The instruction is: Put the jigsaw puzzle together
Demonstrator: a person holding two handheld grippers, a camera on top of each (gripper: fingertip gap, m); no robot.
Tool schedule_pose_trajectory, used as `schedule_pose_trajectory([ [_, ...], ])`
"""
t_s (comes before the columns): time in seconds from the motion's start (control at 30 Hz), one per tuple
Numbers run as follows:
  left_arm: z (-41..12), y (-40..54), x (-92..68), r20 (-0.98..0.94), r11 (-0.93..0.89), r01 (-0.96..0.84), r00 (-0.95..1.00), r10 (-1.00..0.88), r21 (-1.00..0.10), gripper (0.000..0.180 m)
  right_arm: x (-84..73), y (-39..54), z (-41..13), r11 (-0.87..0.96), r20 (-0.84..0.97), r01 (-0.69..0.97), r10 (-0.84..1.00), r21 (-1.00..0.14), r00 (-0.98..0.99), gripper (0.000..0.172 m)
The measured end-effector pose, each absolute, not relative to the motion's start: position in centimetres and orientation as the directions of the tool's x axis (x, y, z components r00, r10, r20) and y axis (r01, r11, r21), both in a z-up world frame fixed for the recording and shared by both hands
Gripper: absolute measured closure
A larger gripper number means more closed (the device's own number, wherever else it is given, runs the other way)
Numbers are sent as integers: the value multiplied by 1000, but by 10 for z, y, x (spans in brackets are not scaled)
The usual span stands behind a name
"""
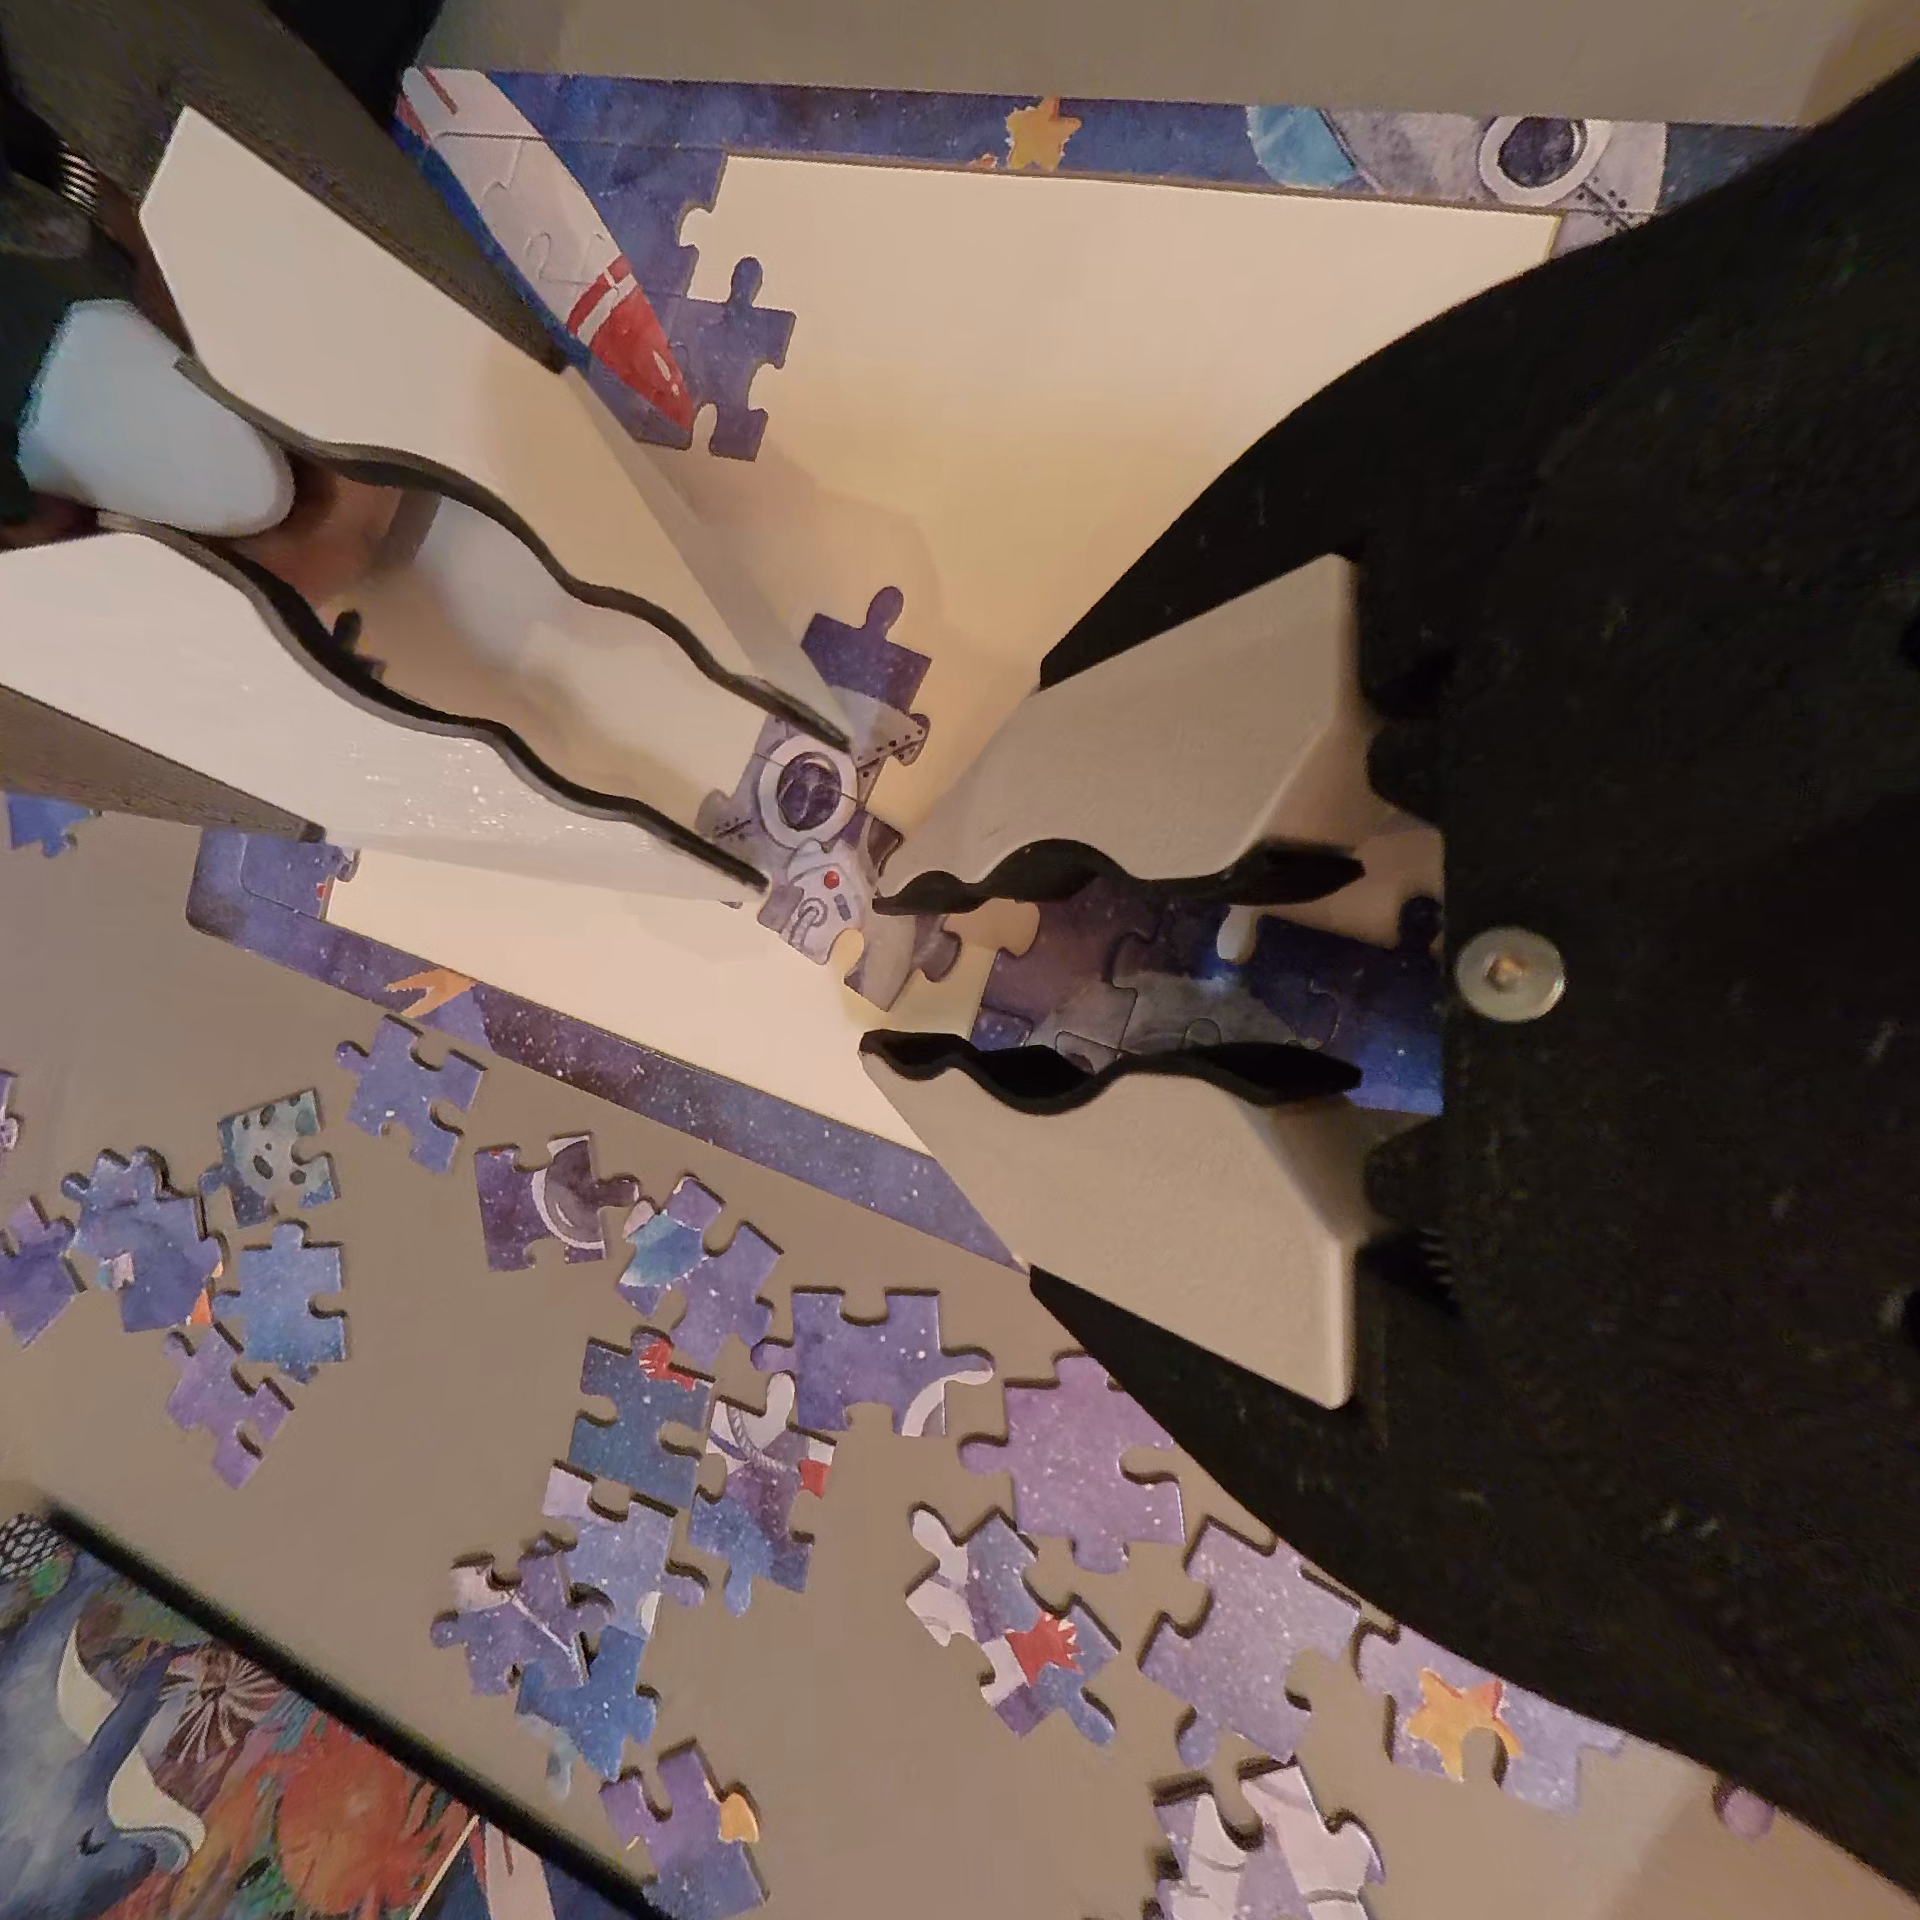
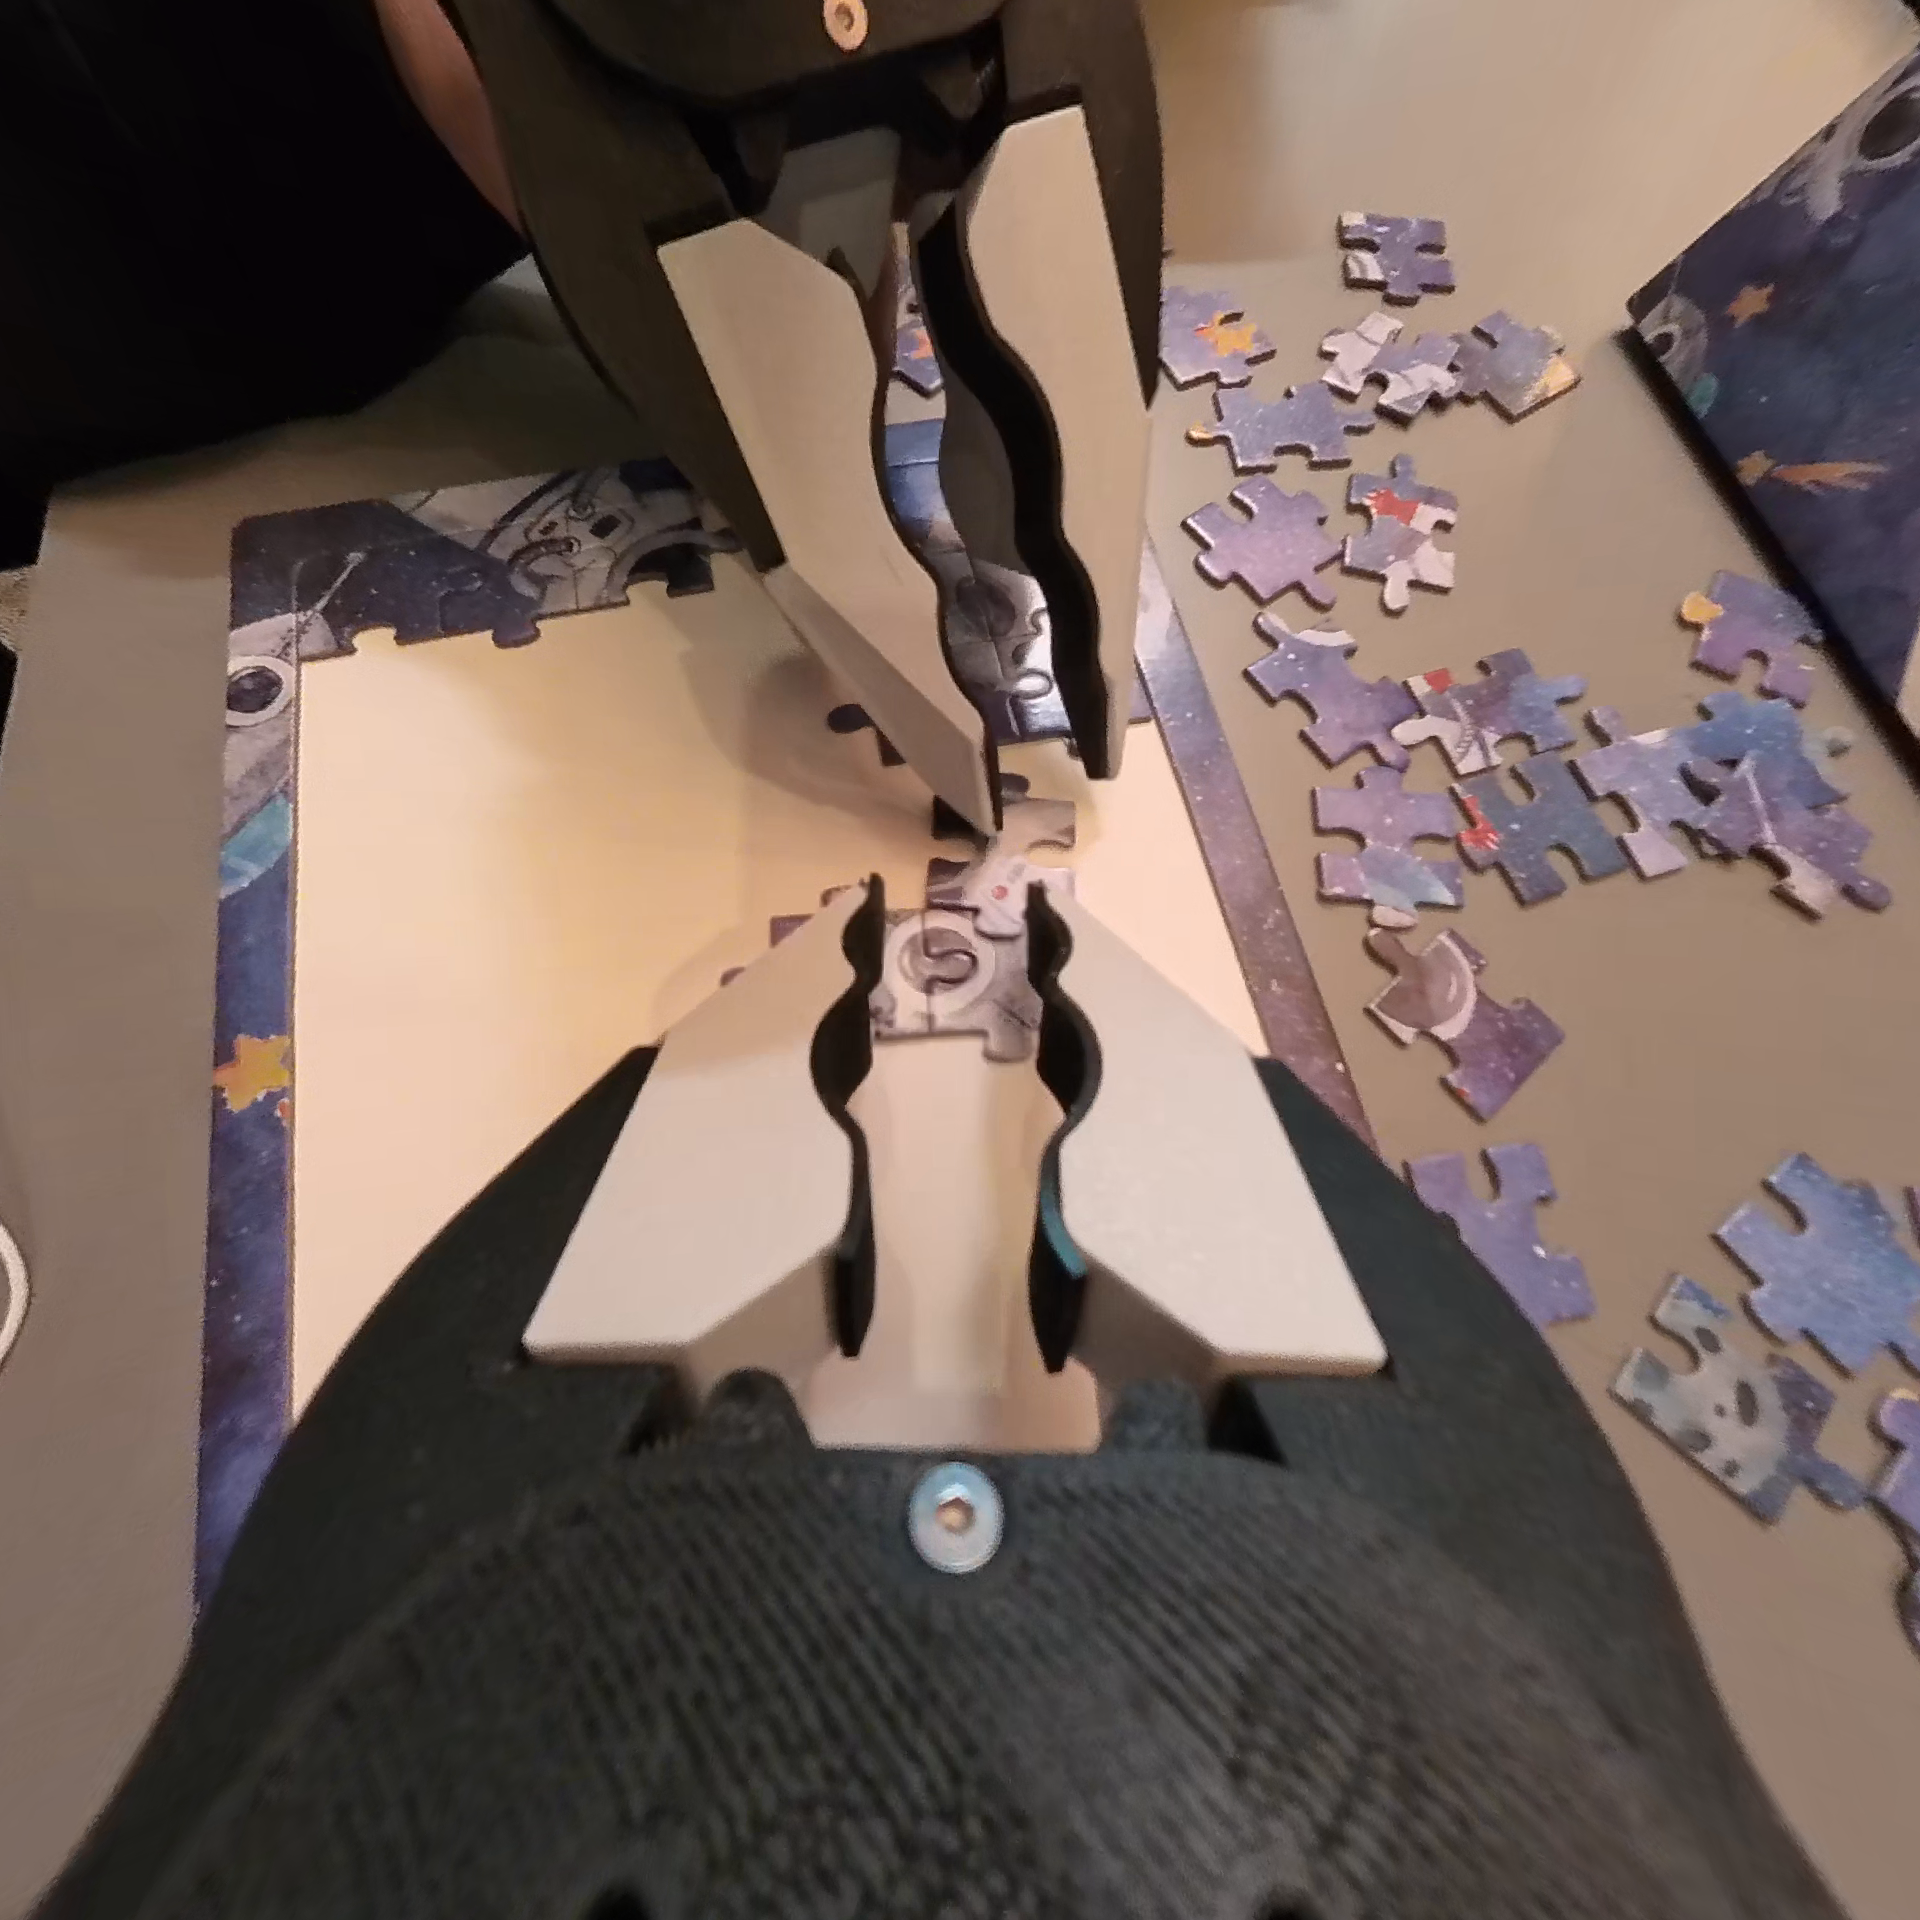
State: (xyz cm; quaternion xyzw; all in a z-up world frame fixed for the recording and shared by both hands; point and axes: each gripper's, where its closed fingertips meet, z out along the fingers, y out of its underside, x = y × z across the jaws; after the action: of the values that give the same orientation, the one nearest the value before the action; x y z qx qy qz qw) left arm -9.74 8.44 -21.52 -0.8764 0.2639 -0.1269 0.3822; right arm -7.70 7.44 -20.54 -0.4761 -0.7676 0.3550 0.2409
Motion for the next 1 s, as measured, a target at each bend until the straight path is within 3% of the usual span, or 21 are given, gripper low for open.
schedule_pose_trajectory([
  [1.0,-198,98,-128,-35,-539,-286,903,-427,-792,165,-81,81,-217,253,0,617,925,-745,-379,161],
])
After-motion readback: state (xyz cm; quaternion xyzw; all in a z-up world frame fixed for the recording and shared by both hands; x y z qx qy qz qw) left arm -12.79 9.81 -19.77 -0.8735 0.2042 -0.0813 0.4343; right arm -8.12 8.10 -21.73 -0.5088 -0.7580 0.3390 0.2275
